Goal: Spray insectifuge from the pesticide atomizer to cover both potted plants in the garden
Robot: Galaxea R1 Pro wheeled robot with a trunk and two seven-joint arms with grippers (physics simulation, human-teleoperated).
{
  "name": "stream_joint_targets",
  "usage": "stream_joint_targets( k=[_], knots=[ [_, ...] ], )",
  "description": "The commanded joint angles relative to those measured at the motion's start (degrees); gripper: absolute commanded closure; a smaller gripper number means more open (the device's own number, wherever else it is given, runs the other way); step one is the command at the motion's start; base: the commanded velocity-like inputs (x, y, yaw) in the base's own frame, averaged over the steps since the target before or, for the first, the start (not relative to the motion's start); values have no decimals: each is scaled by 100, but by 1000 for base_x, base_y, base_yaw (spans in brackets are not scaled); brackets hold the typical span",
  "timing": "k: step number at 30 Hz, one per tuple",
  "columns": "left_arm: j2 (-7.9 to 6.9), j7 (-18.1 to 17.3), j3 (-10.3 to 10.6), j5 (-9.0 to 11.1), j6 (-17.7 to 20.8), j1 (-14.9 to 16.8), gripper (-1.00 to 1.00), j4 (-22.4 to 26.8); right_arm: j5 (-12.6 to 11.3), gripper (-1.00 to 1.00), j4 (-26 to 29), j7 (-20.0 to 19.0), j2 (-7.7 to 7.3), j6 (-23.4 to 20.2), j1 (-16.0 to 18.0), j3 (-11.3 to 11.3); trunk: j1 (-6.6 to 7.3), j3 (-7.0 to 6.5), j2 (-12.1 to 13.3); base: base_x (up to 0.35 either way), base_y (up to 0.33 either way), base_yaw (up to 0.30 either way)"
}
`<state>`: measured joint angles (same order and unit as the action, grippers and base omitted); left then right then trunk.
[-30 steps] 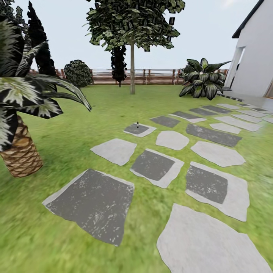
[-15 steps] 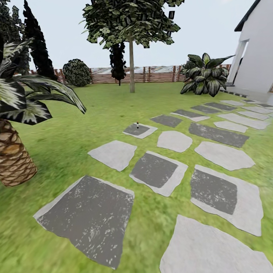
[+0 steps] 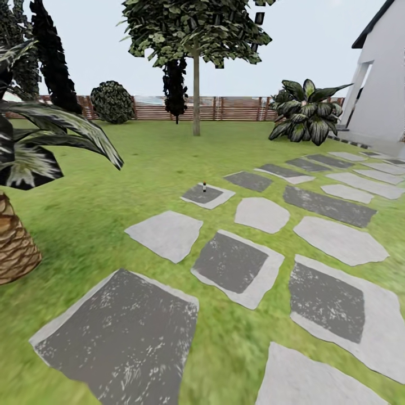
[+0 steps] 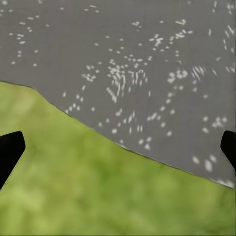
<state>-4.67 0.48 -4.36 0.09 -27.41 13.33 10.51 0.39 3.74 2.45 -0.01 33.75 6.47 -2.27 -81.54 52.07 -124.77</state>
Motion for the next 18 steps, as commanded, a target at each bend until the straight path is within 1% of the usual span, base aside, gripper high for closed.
stream_joint_targets(
  k=[1, 18],
  knots=[
    [1, -4, -21, 0, -18, 3, -100, -5, 5, -100, -4, 1, 1, 18, 3, -19, -3, 5, -2, 337, 0, 0],
    [1, -4, -21, 0, -18, 3, -100, -5, 4, -100, -4, 1, 1, 18, 3, -19, -3, 5, -2, 337, 0, 0]
  ],
)
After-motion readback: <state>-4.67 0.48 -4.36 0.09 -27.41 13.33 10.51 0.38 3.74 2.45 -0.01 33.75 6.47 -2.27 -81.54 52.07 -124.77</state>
